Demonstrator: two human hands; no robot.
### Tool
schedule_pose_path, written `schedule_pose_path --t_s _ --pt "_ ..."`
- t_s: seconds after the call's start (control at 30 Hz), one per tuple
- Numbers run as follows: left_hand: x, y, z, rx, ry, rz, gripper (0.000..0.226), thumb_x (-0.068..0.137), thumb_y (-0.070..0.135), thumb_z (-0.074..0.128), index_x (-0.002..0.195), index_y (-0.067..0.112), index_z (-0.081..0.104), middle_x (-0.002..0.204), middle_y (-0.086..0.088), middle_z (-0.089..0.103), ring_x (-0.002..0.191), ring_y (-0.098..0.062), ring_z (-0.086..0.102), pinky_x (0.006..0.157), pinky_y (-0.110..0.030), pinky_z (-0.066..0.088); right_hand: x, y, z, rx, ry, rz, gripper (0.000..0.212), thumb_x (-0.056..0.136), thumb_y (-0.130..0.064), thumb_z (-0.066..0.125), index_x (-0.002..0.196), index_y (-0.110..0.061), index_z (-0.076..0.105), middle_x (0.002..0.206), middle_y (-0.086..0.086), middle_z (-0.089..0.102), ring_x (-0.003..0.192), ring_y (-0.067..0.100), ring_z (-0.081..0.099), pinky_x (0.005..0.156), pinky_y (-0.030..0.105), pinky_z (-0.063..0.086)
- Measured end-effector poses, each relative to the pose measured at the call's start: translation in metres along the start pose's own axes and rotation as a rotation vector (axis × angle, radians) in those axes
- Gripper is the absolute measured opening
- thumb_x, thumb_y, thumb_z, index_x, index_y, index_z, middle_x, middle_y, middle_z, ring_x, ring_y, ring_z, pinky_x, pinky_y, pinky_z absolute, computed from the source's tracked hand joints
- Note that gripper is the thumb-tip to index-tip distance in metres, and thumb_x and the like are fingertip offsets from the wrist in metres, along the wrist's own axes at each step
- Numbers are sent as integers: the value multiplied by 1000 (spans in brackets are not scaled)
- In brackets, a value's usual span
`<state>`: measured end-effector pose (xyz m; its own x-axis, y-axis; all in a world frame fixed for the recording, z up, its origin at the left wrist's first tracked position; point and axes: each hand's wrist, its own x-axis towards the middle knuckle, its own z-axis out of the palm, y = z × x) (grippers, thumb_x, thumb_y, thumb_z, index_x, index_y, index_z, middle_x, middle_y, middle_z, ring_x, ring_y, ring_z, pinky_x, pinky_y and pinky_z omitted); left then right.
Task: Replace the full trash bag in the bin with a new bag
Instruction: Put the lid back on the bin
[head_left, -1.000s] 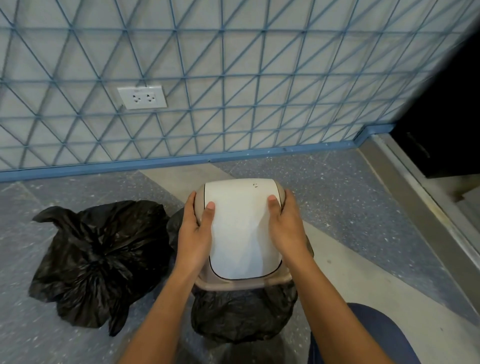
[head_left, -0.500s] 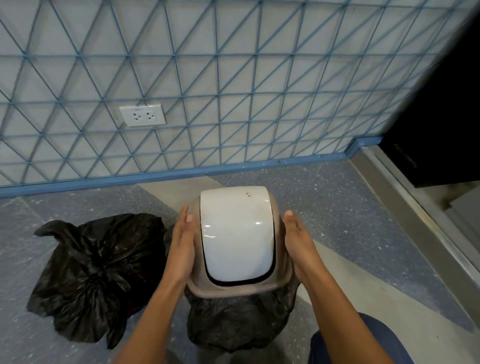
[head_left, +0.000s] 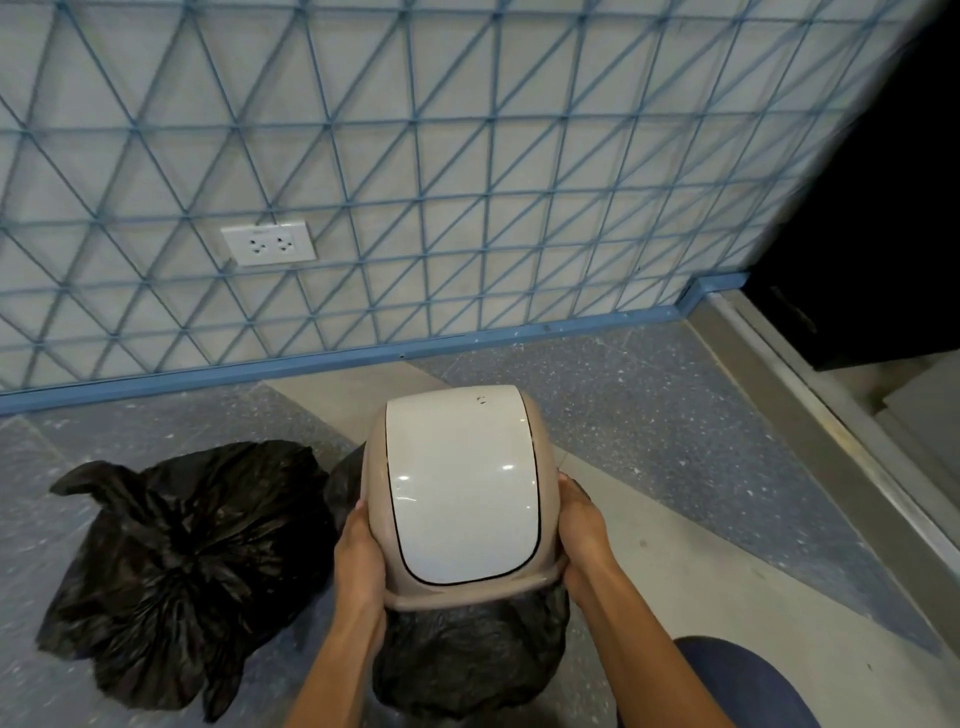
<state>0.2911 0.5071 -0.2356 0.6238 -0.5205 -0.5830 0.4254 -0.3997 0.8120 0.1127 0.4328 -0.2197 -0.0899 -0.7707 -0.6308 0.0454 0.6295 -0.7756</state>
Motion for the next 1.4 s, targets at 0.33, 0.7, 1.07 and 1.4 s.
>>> schedule_pose_path --t_s 0.33,0.7,1.07,1.4 --pt "-77 47 2 -17 -4 -68 37 94 36 40 121 20 60 122 -6 63 113 -23 56 104 -47 41 -57 -64 -24 -101 9 6 29 95 -32 45 86 -23 71 74 -10 74 71 7 69 55 18 48" --pt "-232 199 7 84 -103 2 32 97 42 33 125 38 49 122 10 57 118 -17 51 105 -43 40 -187 -201 -82 -55 64 -5 28 96 -20 47 85 -24 73 68 -19 72 60 -7 65 46 6 45" --pt "-276 261 114 85 -280 0 36 96 38 37 128 30 51 125 1 59 113 -18 55 98 -41 45 -194 -310 -159 -8 194 -3 31 98 -28 45 84 -23 72 61 -14 72 69 6 66 53 22 48" --pt "-215 246 300 163 -395 -45 39 98 34 37 134 24 47 131 -2 56 118 -19 51 100 -39 43 -24 -379 -243 17 198 -11 28 89 -28 47 94 -22 75 91 1 75 88 19 68 74 34 56"
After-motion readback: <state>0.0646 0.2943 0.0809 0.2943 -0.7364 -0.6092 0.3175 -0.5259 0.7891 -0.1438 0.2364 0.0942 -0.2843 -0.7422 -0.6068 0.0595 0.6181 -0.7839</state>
